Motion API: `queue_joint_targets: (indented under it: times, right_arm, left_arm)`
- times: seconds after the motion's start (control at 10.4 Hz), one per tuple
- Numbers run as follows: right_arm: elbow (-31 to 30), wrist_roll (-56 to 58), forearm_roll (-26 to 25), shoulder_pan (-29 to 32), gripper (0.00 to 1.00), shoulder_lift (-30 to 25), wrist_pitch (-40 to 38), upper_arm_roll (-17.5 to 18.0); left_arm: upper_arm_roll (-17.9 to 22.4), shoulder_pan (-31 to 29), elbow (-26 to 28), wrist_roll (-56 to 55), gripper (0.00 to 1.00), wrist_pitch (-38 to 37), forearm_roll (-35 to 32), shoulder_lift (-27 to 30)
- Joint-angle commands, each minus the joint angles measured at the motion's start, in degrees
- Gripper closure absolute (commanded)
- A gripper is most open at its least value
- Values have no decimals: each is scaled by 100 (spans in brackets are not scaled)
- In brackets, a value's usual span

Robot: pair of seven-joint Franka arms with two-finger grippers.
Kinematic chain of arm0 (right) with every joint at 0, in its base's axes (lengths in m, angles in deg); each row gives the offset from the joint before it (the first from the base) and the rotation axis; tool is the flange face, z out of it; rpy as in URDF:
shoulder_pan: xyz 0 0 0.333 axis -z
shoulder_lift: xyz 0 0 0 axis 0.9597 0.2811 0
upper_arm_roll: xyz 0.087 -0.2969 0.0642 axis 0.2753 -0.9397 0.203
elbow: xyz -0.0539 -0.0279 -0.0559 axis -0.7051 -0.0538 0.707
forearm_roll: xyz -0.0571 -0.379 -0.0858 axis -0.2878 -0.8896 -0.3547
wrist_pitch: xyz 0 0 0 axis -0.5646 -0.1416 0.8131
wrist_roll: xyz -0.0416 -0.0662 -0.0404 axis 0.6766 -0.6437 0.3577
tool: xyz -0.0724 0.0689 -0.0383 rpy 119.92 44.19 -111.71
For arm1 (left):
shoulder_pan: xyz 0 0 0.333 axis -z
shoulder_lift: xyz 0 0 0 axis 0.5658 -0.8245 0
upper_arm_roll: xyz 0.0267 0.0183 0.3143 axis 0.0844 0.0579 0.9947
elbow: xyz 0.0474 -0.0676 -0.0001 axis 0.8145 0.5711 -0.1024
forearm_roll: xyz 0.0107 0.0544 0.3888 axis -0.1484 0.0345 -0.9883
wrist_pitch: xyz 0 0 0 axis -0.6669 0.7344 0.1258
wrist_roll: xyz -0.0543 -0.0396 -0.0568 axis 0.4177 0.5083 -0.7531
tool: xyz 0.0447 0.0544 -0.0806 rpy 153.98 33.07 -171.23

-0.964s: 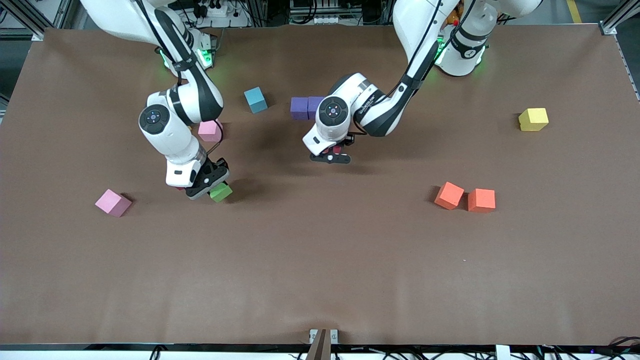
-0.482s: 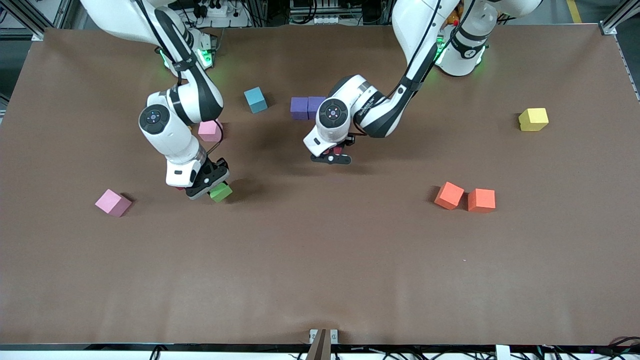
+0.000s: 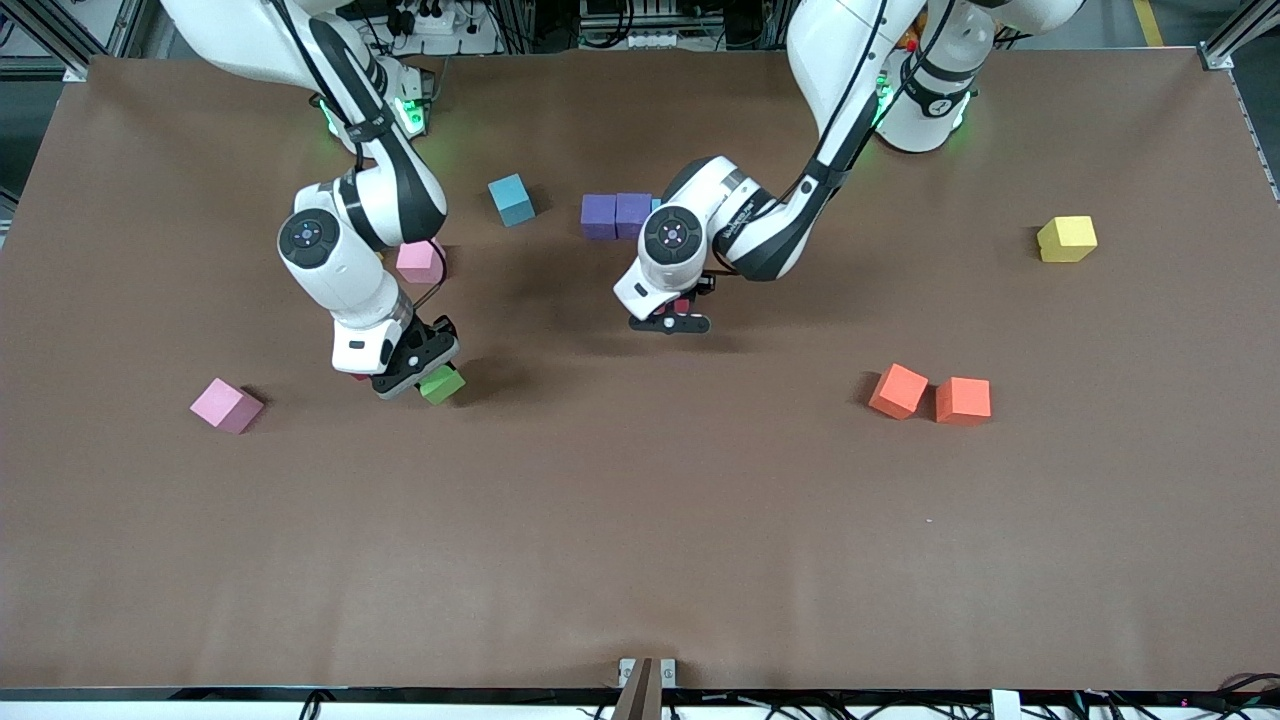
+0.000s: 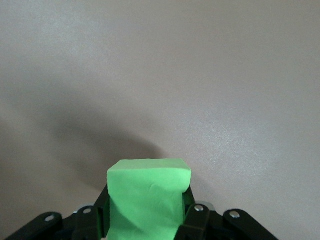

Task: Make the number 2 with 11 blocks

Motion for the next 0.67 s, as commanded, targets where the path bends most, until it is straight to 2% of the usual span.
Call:
queue_joint_targets:
  times: [0.0, 0.58]
  right_arm:
    - [-80, 70, -15, 107, 97, -84, 30, 91]
    - [-80, 70, -15, 107, 97, -84, 30, 91]
  left_arm:
    - [-19, -70, -33, -93, 99, -80, 300, 18]
    - [-89, -61, -33, -128, 98, -80, 372, 9]
